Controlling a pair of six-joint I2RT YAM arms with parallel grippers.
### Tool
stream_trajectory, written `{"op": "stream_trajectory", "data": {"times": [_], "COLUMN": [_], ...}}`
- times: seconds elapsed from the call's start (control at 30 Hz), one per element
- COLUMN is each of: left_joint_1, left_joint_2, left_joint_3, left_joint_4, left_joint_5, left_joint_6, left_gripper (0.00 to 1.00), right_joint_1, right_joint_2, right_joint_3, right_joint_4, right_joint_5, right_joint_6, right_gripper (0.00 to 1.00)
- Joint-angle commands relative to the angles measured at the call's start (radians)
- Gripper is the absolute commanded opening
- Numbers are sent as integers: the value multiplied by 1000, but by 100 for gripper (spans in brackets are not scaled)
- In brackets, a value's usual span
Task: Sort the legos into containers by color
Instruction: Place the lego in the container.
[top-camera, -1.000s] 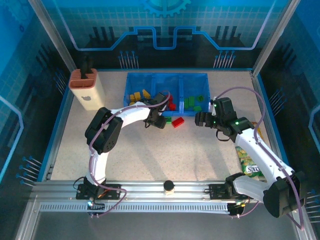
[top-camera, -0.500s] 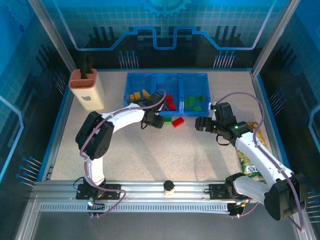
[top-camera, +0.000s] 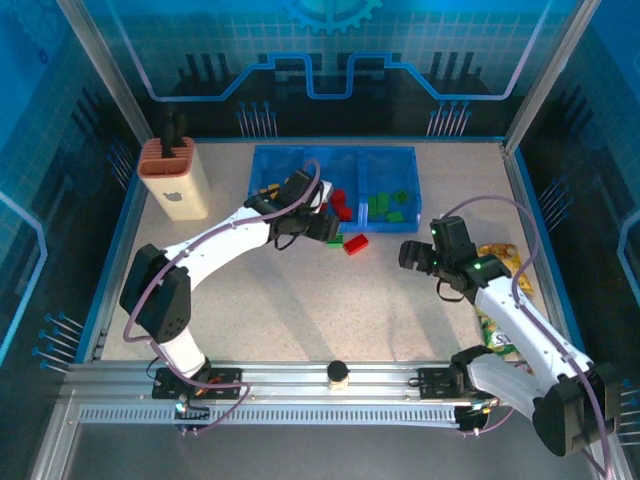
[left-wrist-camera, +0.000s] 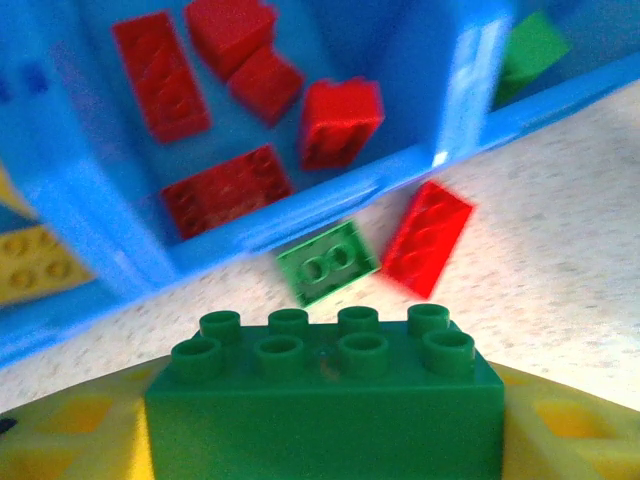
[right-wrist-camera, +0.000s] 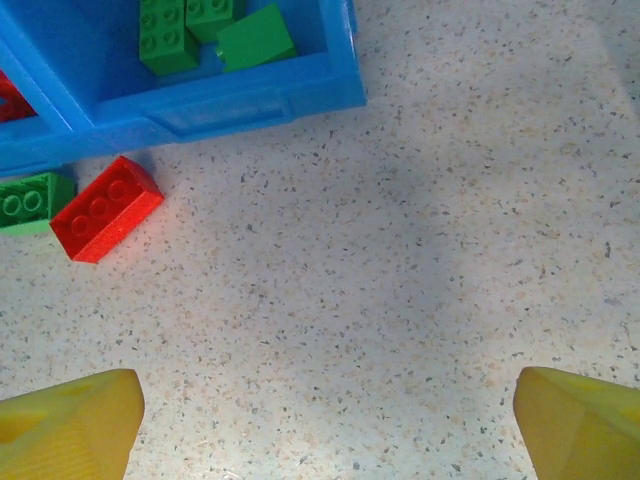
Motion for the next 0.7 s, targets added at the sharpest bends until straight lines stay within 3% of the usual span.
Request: {"op": "stream_trajectory", "data": {"times": [0.0,0.4,0.67], "left_joint_1": [-21,-72,-81], "left_joint_2": [47,444,559], "left_joint_3": [134,595,731], "left_joint_4": [49,-7,-29], "left_joint_5": [92,132,136], "left_joint_6": [5,-12,-25], "left_gripper": [47,46,48], "right_joint_1": [-10,15,25], "right_joint_2": [-36,-179,-216], "right_joint_3": [-43,-107,-114], "right_joint_4": [-39,-91,-115], "right_joint_5": [4,-17,-19], "right_joint_6": [42,80,83], "right_gripper": [96,97,97]}}
